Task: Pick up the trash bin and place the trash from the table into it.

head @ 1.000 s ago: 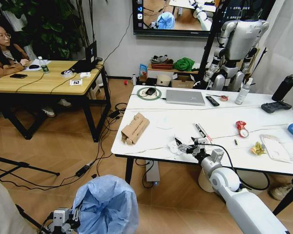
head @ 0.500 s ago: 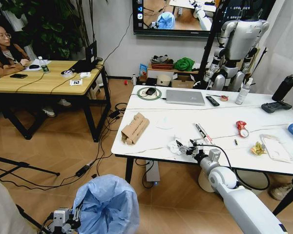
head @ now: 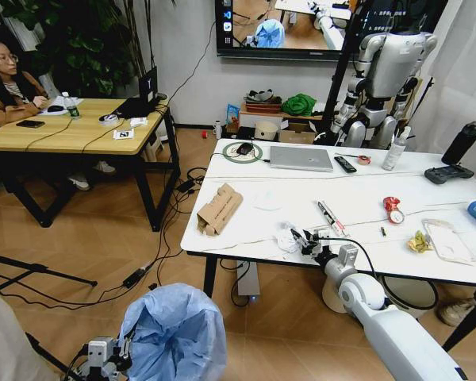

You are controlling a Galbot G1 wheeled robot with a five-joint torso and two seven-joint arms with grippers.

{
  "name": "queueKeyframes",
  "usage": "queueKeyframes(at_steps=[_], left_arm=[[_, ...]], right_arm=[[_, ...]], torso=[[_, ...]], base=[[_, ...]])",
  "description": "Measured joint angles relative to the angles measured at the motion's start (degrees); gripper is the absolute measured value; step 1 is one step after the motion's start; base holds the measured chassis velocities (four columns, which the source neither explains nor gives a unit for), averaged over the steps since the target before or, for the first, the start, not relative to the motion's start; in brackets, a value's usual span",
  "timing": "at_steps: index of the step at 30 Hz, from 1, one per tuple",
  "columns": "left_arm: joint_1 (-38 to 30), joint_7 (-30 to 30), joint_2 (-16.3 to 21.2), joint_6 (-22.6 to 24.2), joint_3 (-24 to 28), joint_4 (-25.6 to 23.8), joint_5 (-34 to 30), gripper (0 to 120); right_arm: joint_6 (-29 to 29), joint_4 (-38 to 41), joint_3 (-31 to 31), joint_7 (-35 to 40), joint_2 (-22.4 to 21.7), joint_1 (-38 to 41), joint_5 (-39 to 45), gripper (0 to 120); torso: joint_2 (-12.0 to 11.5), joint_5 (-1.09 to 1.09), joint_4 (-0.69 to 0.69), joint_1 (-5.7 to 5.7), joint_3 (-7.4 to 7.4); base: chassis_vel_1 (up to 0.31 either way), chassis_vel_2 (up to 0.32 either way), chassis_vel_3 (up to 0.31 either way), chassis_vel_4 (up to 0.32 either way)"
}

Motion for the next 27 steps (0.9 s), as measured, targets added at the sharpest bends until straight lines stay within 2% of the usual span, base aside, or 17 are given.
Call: queueKeyframes(at_steps=[2,3,5,7,11,12,18,22,27], left_arm=[[-0.1,0.0,0.1,0.0,0.0,0.0,-0.1,0],[-0.2,0.0,0.3,0.1,0.2,0.1,-0.2,0],[-0.2,0.0,0.5,0.2,0.3,0.1,-0.3,0],[-0.4,-0.1,0.9,0.4,0.5,0.1,-0.7,0],[-0.9,-1.2,3.1,1.2,1.9,0.3,-2.3,0],[-0.9,-1.2,3.1,1.2,1.9,0.3,-2.3,0],[-3.7,-4.3,9.1,5.1,6.9,-0.5,-7.8,0],[-5.6,-5.3,10.8,6.2,9.6,-0.3,-10.2,0],[-9.5,-5.9,13.3,7.2,13.4,1.0,-13.5,0]], right_arm=[[0.1,0.1,0.0,0.0,0.0,-0.1,0.0,11],[0.3,0.3,0.1,0.0,0.0,-0.3,0.0,2],[0.3,0.4,0.2,-0.1,0.0,-0.4,0.0,0],[0.8,1.2,0.9,-0.2,0.2,-1.1,0.0,0],[2.1,8.8,7.4,-1.2,-0.7,-6.4,1.9,0],[2.1,8.8,7.4,-1.2,-0.7,-6.4,1.9,0],[6.6,18.7,13.8,-4.1,-4.4,-15.5,5.9,0],[9.9,21.5,13.8,-5.8,-4.7,-18.6,6.7,0],[14.7,24.2,10.9,-10.8,-4.9,-23.1,5.2,0]], torso=[[0.0,0.0,0.0,0.0,0.0],[0.0,0.0,0.0,0.0,0.0],[0.0,0.0,0.0,0.0,0.0],[0.0,0.01,0.01,0.0,0.0],[0.0,0.0,0.01,0.0,0.0],[0.0,0.0,0.01,0.0,0.0],[0.0,0.01,-0.03,-0.01,-0.01],[0.0,0.01,-0.01,-0.01,-0.01],[0.0,0.0,0.02,-0.01,0.0]], base=[[0.0,0.0,0.0,0.0],[0.0,0.0,0.0,0.0],[0.0,0.0,0.0,0.0],[0.0,0.0,0.0,0.0],[0.0,0.0,0.0,0.0],[0.0,0.0,0.0,0.0],[0.0,0.0,0.0,0.0],[0.0,0.0,0.0,0.0],[0.0,0.0,0.0,0.0]])
